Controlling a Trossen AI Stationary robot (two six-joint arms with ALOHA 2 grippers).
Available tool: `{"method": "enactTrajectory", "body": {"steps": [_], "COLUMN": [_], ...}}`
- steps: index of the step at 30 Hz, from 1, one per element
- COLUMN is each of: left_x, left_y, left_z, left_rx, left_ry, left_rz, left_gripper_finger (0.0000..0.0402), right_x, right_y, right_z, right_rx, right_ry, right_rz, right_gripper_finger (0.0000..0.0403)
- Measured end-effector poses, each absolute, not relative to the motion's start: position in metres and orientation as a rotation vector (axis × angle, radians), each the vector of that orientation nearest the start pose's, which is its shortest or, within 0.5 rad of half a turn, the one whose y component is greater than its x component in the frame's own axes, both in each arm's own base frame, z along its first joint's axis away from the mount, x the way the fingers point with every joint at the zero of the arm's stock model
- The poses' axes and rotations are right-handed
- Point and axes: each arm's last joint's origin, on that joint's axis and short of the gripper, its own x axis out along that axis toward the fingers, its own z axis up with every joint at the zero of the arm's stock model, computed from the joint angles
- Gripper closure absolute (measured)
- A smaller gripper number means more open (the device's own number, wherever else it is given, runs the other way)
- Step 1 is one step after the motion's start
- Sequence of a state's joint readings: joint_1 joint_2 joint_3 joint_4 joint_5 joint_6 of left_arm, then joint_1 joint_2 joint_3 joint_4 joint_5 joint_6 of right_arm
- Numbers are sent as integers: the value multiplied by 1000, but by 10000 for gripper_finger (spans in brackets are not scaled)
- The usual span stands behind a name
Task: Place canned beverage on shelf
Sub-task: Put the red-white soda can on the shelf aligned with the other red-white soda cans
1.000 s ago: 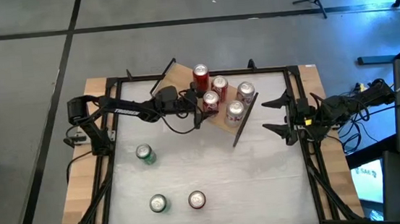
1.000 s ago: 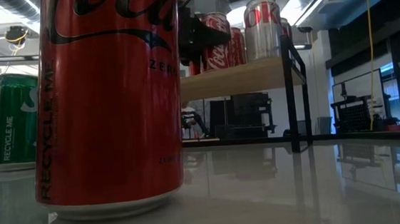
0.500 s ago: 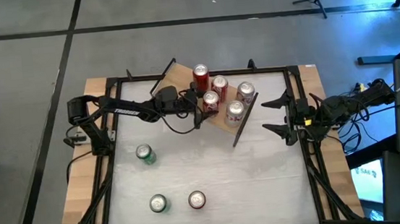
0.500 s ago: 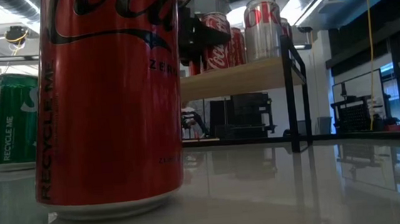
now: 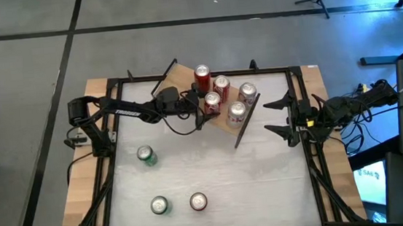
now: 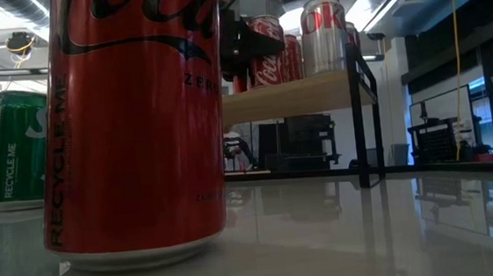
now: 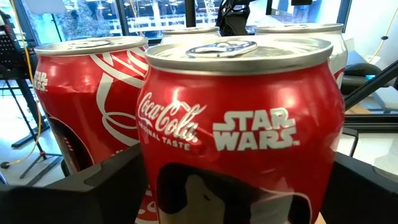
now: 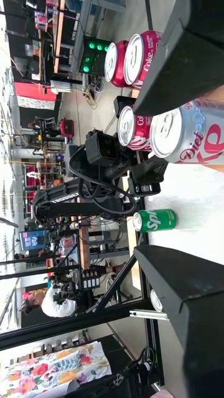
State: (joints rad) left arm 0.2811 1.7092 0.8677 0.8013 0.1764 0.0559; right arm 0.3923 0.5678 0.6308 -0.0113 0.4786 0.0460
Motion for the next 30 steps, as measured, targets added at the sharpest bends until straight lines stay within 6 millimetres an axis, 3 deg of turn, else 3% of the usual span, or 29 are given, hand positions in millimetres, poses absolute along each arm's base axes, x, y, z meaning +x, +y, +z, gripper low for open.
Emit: {"method": "enactTrajectory", "body": {"steps": [30], "left_x": [345], "left_y": [93], "left_z": [228], "left_rx": [5], "left_ry": [15], "left_rz": [77], "left_gripper_finger": [27], "right_x": [127], "right_y": [38], "right_z": [325], "right_rx": [64], "right_ry": [-39], "right_rz": [-85], "right_gripper_finger": [54]}}
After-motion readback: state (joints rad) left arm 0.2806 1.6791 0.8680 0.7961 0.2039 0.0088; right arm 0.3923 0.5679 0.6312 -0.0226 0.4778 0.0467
